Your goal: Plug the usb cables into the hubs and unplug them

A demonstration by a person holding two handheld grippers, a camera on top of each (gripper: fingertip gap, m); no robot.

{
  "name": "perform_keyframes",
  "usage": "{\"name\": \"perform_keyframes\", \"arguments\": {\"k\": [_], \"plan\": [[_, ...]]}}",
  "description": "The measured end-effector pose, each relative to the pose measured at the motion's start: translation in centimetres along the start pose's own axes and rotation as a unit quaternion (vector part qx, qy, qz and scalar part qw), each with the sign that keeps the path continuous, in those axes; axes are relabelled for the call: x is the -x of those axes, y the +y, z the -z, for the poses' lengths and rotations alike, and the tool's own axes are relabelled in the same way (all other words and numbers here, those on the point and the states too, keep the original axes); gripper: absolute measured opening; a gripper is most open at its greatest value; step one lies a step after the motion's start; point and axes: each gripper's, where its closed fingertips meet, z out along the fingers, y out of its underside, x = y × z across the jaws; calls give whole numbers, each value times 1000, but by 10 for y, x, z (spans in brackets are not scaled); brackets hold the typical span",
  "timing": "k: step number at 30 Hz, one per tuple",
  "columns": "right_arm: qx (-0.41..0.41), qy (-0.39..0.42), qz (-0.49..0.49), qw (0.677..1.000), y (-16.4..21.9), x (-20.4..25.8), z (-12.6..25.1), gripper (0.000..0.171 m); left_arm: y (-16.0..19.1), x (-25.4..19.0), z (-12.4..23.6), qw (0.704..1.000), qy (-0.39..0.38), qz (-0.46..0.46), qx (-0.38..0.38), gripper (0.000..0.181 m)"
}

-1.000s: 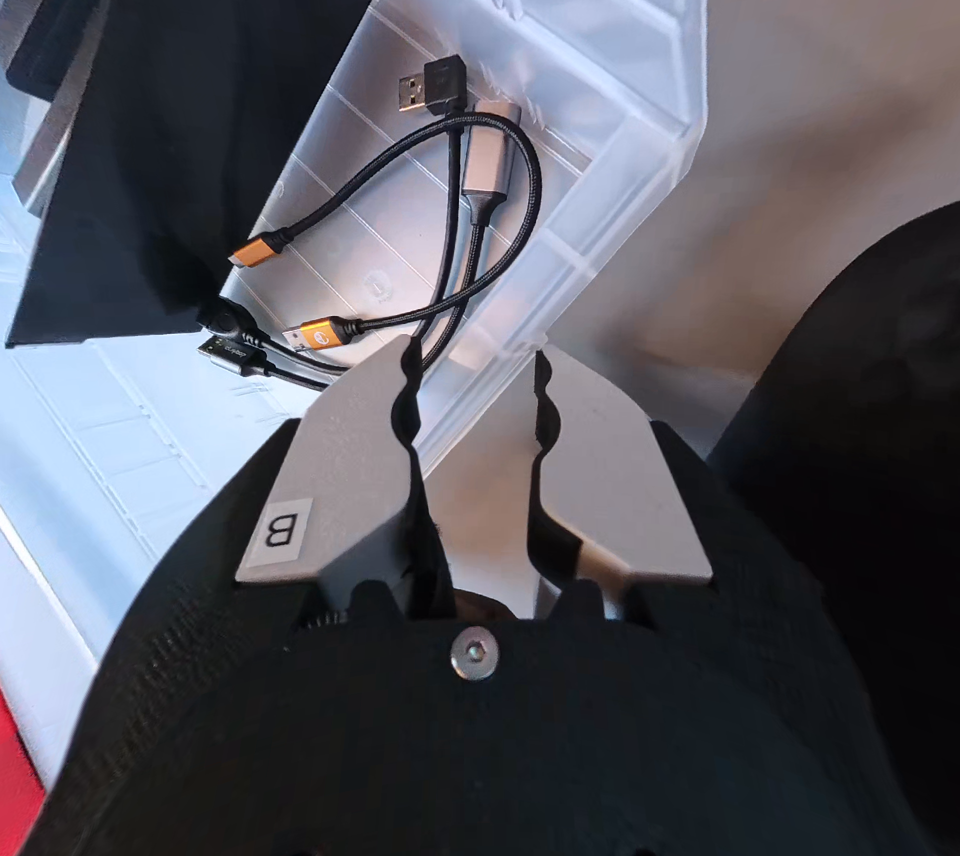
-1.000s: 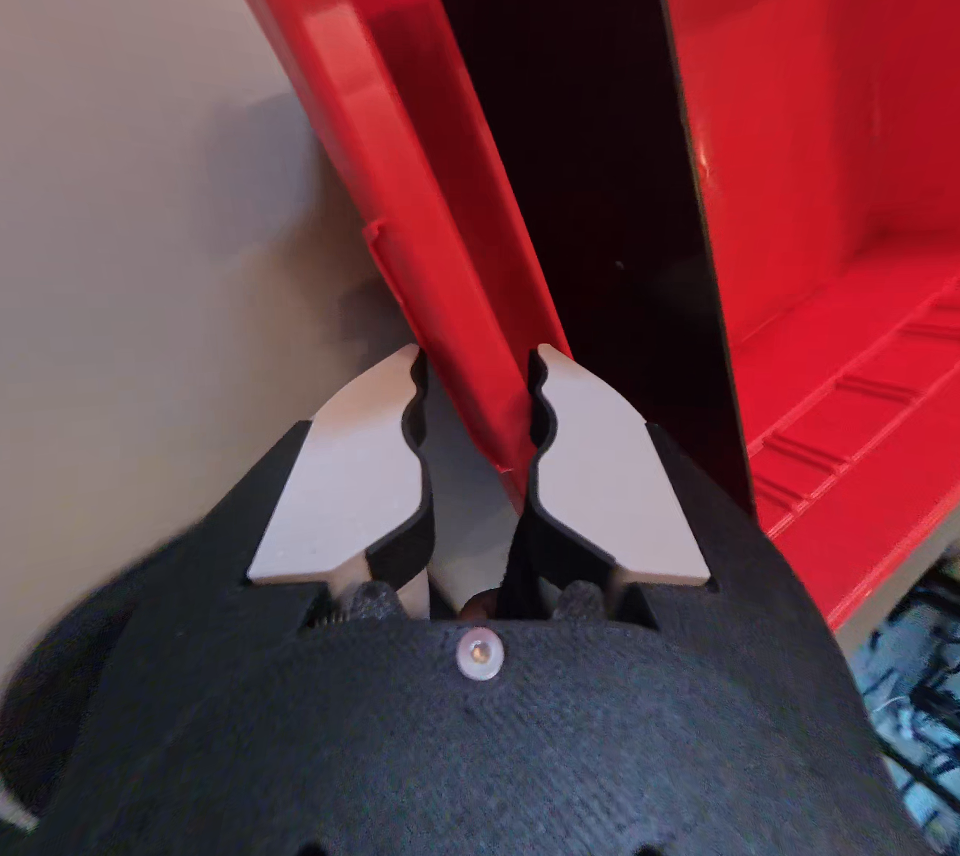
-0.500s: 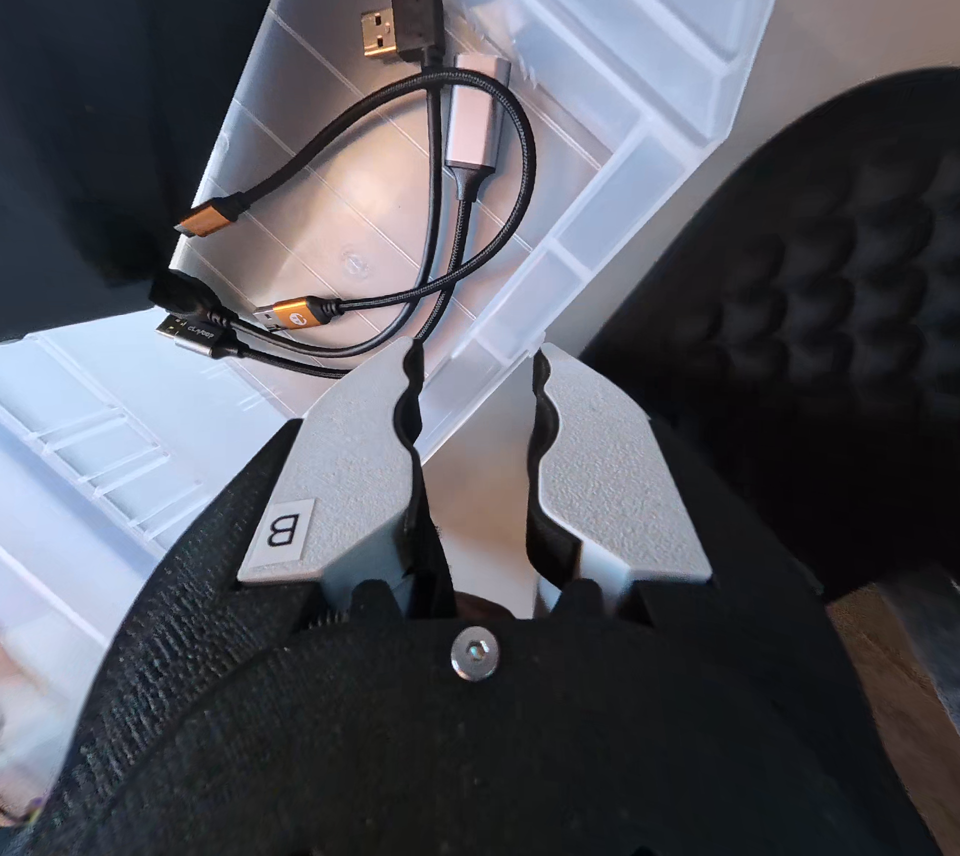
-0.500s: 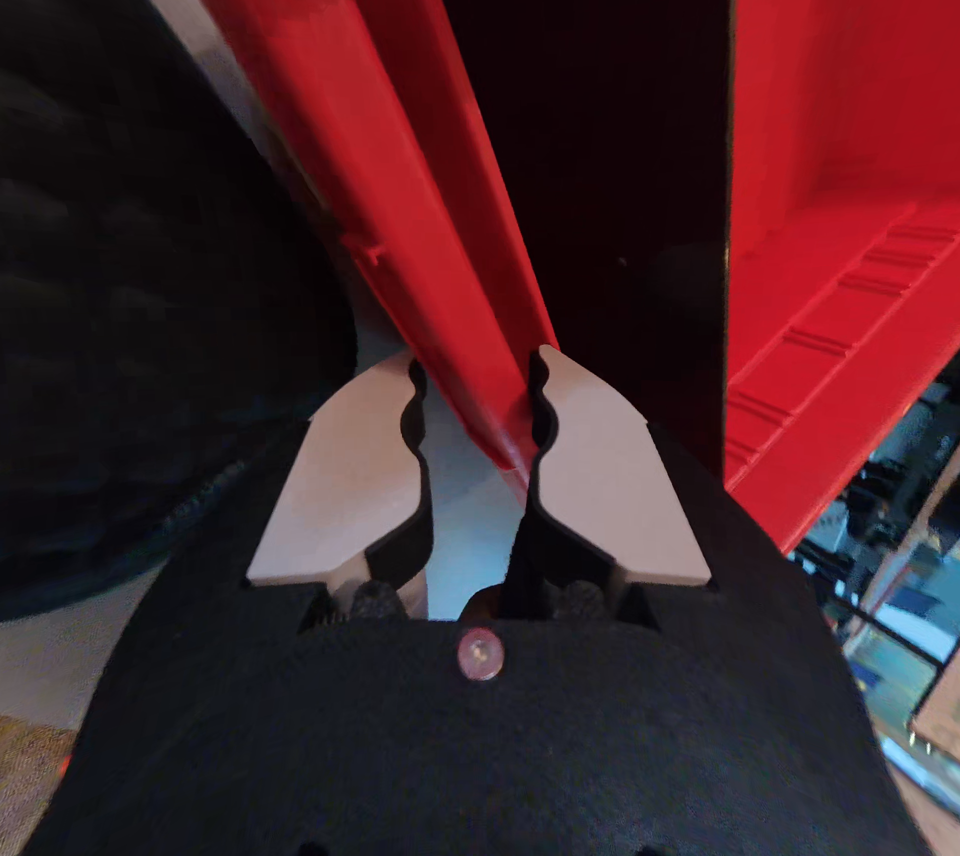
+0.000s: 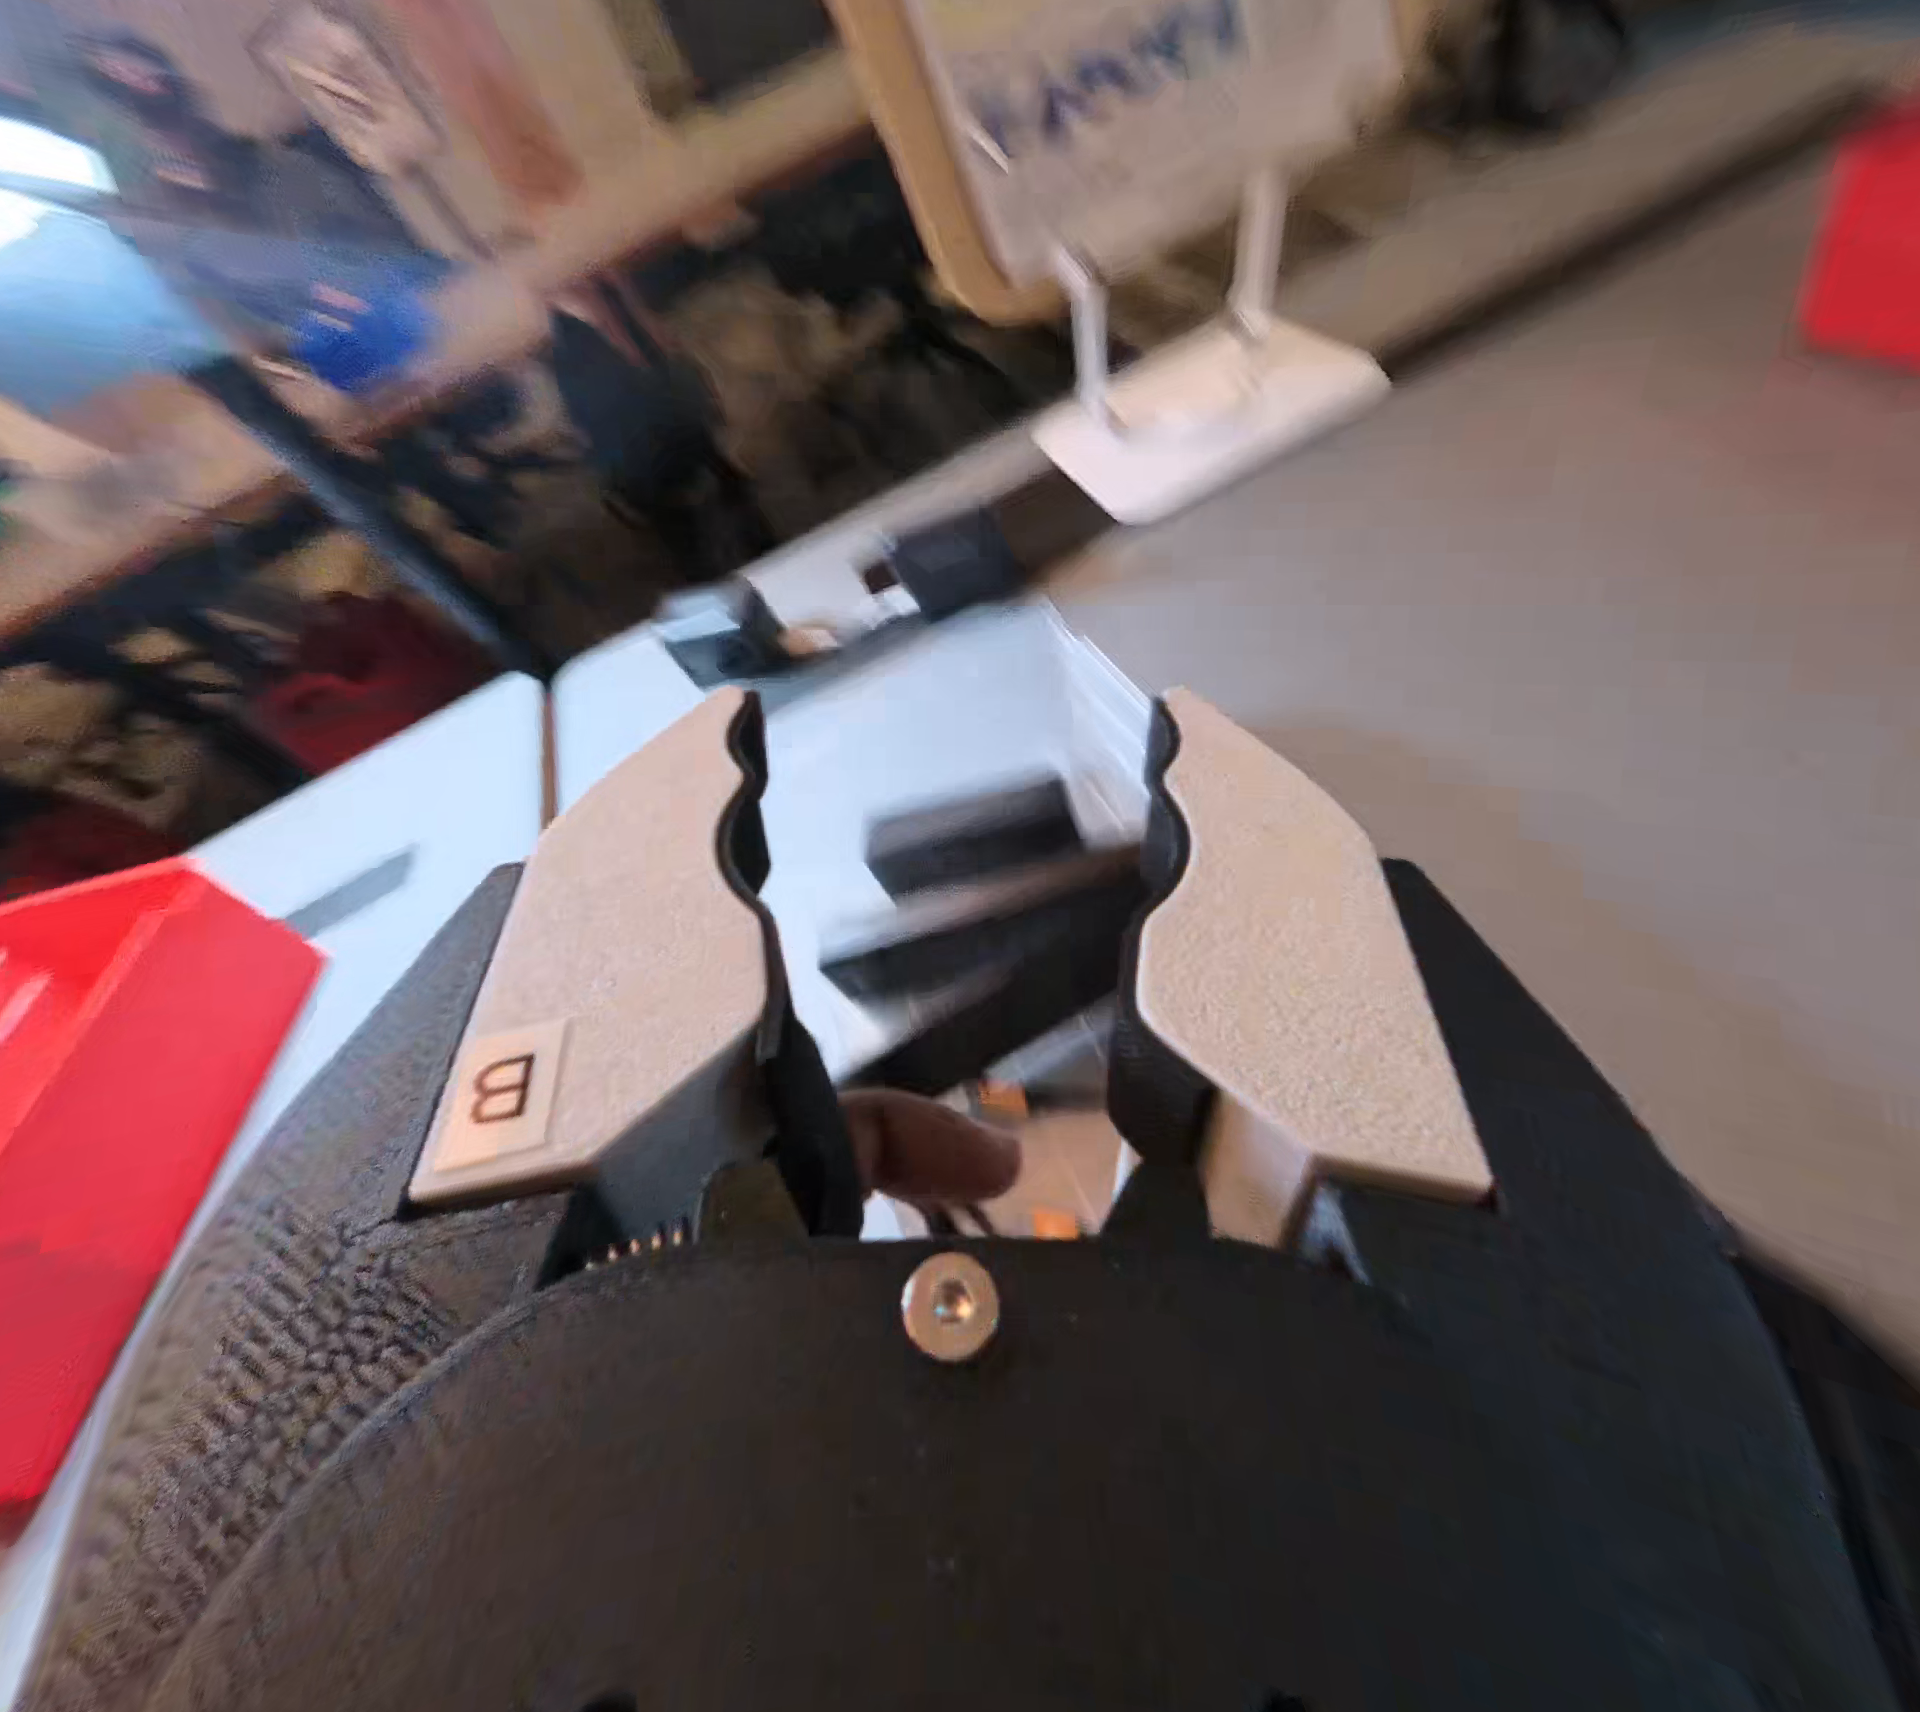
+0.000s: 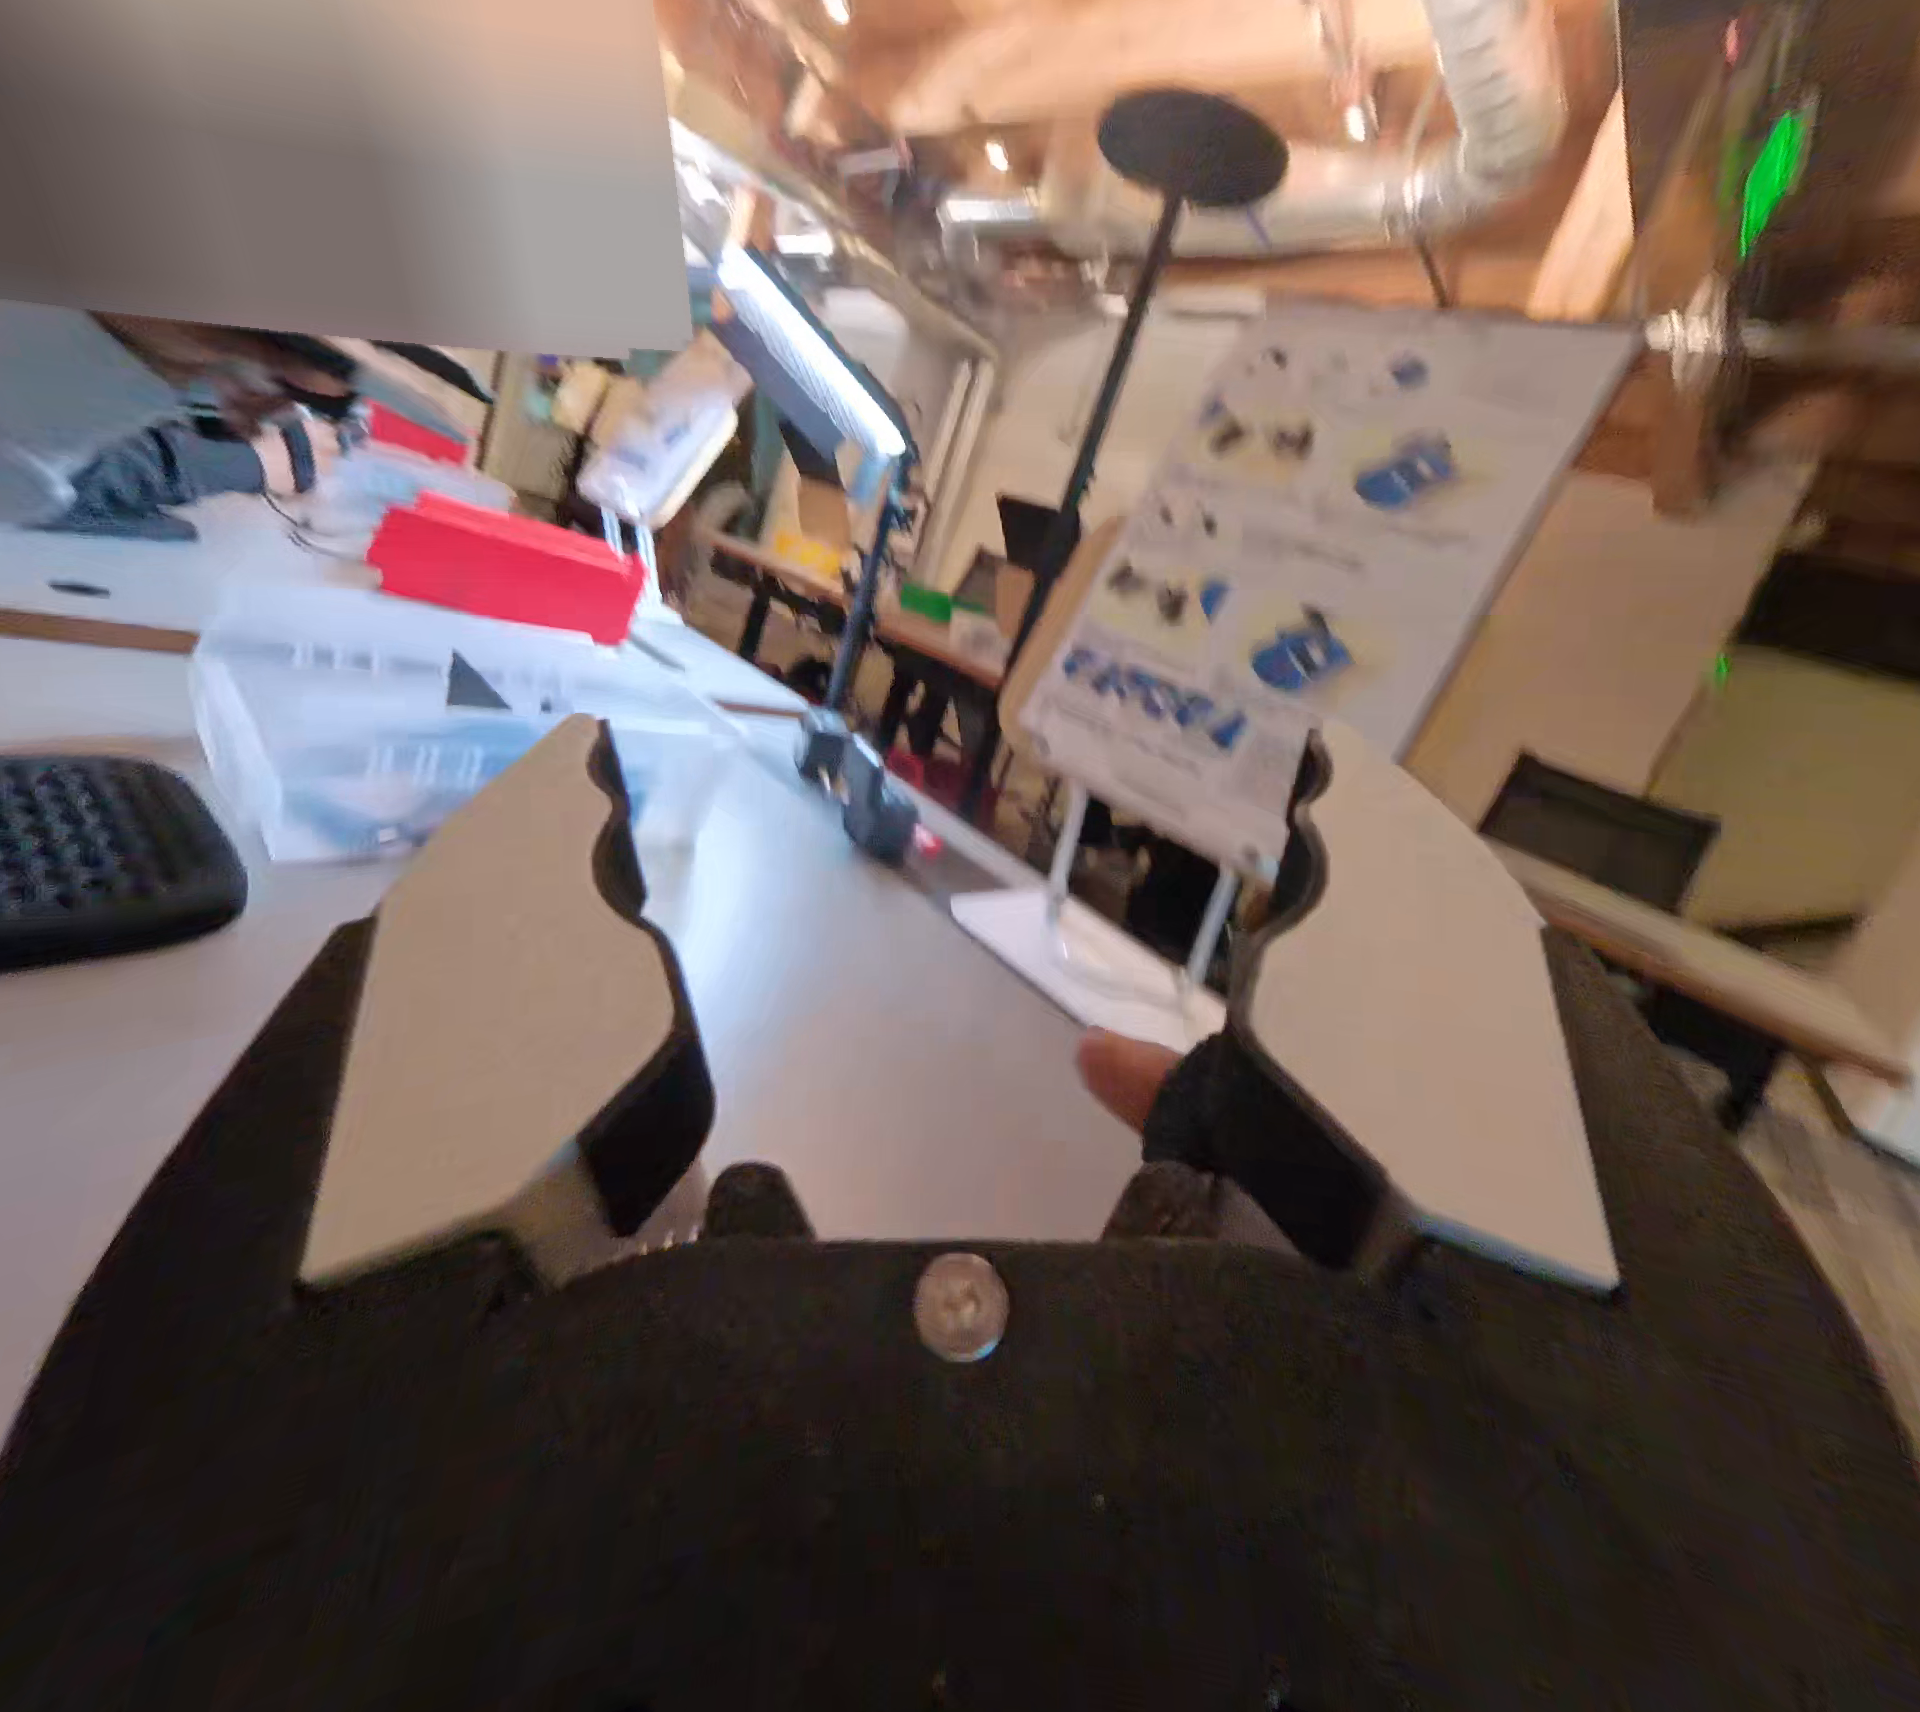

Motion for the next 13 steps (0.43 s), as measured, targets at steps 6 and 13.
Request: {"name": "perform_keyframes", "arguments": {"k": [6,13], "plan": [[-42,-91,-38,994,49,49,-97,141,-40,66,-45,983,-119,132,-50,103],[9,-150,-265,952,136,86,-109,135,96,47,-142,947,-8,259,192,98]]}}
